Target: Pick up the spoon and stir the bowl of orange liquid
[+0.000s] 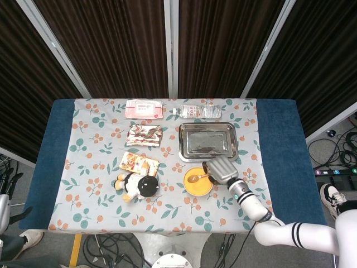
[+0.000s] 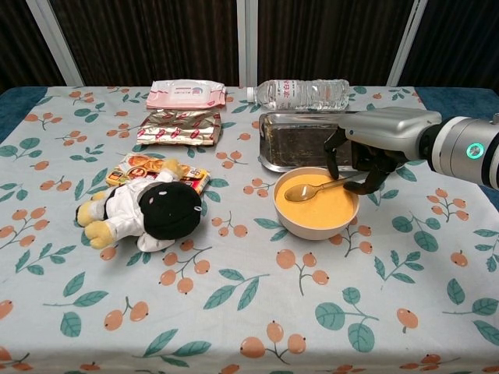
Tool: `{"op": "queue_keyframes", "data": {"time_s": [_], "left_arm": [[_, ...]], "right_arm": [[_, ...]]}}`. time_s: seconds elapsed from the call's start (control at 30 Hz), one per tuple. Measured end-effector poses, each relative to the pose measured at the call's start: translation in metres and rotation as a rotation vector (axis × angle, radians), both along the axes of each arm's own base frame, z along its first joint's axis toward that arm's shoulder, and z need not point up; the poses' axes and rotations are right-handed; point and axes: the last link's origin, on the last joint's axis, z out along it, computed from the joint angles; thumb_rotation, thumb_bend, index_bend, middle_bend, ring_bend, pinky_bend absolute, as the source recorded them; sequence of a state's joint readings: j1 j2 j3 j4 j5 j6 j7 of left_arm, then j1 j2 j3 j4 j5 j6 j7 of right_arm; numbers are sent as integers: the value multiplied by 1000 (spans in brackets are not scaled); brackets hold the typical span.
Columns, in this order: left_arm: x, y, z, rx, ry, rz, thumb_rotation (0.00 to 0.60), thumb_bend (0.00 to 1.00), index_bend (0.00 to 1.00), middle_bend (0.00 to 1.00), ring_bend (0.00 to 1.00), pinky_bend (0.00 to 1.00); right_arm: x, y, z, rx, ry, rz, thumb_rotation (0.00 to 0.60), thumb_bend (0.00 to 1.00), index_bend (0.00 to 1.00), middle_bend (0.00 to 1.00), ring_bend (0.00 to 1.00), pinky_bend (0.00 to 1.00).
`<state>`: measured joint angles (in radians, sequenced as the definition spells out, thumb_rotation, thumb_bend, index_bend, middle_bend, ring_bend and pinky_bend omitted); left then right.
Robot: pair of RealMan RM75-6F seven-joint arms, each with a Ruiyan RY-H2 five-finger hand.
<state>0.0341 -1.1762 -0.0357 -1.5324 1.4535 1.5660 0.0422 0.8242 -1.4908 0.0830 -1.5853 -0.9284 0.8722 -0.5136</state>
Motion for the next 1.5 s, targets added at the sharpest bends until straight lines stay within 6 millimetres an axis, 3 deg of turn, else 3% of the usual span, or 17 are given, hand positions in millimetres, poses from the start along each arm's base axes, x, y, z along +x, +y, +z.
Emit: {"op": "queue_keyframes", "data": {"time_s": [0.57, 0.93, 1.13, 1.5], "left_arm": [[-3, -1, -1, 1, -5, 9, 600, 57, 208, 142, 117, 134], [-5, -1, 0, 2, -3, 11, 600, 57, 208, 142, 117, 133], [-3, 0, 1, 3, -3, 3, 600, 57, 208, 142, 117, 133], [-2, -3, -1, 2, -9, 5, 600, 57, 208, 142, 117, 134]], "right_arm": [[3, -2, -5, 6, 12, 0, 600, 327, 515, 991, 1000, 1000], [7, -3, -4, 3, 20, 18, 600, 358, 589, 991, 1000, 1000], [17, -8, 8, -50, 83, 137, 600, 397, 657, 991, 1000, 1000], [33, -17, 21, -152, 380, 482, 600, 499, 731, 999, 1000, 1000]]}}
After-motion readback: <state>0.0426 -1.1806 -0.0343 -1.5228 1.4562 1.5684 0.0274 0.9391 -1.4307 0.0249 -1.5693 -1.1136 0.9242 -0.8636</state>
